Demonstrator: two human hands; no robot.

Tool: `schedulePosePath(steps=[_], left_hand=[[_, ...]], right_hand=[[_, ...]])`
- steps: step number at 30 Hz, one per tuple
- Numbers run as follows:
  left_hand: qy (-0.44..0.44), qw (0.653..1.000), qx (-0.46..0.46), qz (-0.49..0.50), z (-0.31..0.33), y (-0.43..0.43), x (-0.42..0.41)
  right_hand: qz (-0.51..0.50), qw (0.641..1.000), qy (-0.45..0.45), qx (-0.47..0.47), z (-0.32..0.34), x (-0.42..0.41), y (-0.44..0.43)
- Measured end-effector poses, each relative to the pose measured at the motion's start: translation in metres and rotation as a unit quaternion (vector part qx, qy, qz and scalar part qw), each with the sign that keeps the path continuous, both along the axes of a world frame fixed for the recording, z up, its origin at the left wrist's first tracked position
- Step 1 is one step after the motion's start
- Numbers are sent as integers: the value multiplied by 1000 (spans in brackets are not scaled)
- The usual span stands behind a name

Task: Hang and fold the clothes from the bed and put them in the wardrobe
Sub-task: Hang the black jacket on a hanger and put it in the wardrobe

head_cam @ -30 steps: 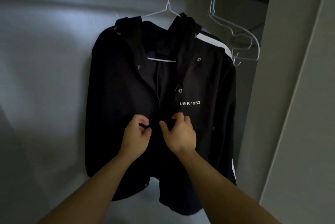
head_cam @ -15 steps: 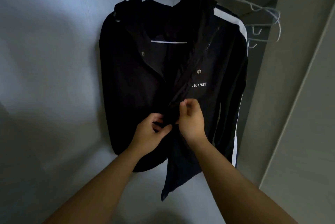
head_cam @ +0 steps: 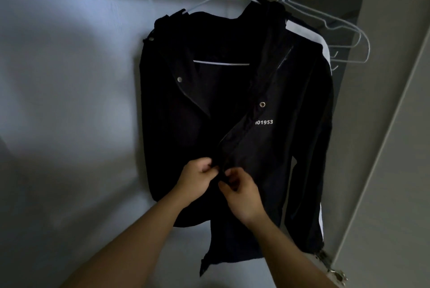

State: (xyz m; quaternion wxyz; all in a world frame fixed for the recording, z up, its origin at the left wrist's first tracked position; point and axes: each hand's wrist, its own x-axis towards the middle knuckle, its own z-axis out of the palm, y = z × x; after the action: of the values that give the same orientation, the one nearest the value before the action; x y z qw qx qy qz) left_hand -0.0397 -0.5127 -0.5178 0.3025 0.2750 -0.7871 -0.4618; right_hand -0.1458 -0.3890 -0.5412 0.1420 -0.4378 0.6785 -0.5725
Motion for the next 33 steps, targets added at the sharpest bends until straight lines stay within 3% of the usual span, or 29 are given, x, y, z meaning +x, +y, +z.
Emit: schedulePosePath(steps=[3, 6, 8, 12, 17, 21, 27, 33], left_hand=[[55, 996, 65, 3, 18, -5, 1], [207, 969, 57, 123, 64, -26, -5], [246, 953, 49, 171, 99, -44, -4], [157, 978, 78, 117, 114, -51, -1], [-15, 998, 16, 52, 38, -29, 2], [-153, 987, -6, -38, -23, -12, 7], [-167, 982, -91, 21, -43, -5, -10], [-173, 981, -86, 16, -36, -4, -17]], right_hand=[[-25, 1000, -5, -19, -10, 0, -1], [-55, 998, -13, -20, -17, -1, -4], [-61, 997, -51, -7, -22, -2, -8], [-45, 995, -89, 20, -33, -6, -14], [-30, 995, -64, 63, -48, -11, -21], [-22, 994, -83, 63, -64, -12, -27], [-19, 994, -89, 62, -80, -12, -23], [-4, 983, -84, 164, -106, -1, -22]])
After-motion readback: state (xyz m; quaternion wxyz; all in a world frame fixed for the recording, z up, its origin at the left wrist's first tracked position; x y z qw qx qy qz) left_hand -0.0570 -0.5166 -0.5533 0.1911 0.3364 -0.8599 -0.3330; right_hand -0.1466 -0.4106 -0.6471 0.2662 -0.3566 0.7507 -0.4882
